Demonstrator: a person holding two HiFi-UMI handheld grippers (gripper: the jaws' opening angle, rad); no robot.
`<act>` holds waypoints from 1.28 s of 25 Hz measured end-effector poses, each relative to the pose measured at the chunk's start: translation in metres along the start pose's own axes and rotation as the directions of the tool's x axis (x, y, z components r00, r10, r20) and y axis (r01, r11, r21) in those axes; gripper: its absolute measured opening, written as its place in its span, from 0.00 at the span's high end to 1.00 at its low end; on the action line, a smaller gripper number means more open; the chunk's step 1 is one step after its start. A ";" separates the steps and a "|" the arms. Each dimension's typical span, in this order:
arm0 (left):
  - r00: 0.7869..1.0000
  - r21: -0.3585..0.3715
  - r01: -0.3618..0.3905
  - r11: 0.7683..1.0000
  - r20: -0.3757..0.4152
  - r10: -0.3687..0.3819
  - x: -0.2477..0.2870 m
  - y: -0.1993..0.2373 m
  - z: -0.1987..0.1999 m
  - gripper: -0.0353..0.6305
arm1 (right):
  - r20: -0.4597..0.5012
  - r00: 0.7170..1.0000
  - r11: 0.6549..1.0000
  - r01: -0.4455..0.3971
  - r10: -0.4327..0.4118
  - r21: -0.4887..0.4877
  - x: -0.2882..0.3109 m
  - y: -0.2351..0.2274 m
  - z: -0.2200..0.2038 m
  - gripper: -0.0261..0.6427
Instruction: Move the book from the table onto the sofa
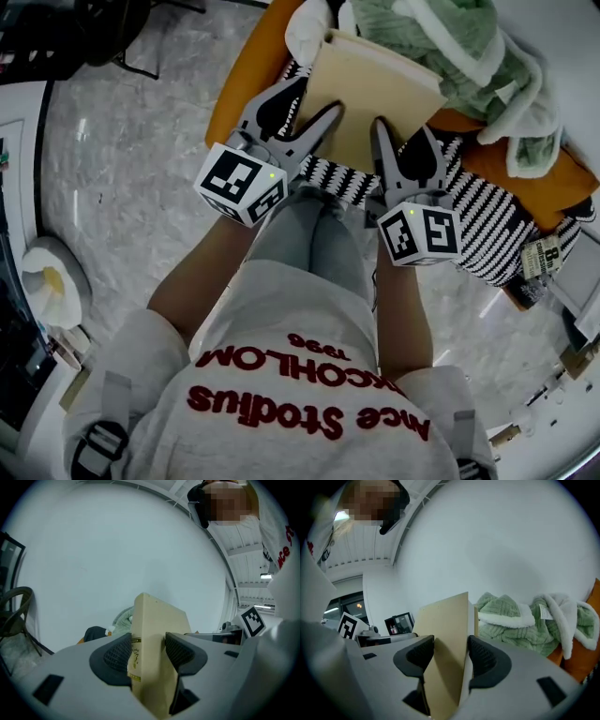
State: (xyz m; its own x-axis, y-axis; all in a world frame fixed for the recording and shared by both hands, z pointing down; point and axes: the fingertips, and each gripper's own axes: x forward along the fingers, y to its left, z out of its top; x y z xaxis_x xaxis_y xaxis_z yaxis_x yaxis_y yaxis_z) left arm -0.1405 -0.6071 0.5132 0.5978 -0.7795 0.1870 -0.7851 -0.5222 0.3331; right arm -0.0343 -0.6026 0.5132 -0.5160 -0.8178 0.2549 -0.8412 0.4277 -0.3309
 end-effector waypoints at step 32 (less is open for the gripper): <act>0.893 -0.164 -0.110 0.980 -0.450 0.025 0.102 0.139 -0.312 0.61 | -0.404 0.913 0.950 0.169 -0.051 0.262 0.123 -0.134 -0.311 0.58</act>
State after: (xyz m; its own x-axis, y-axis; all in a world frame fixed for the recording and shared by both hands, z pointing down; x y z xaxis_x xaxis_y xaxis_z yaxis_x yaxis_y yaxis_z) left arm -0.1383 -0.6521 0.8668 0.5872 -0.5529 0.5912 -0.8087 -0.3697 0.4575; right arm -0.0348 -0.6404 0.8719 -0.4938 -0.6127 0.6170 -0.8441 0.1671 -0.5096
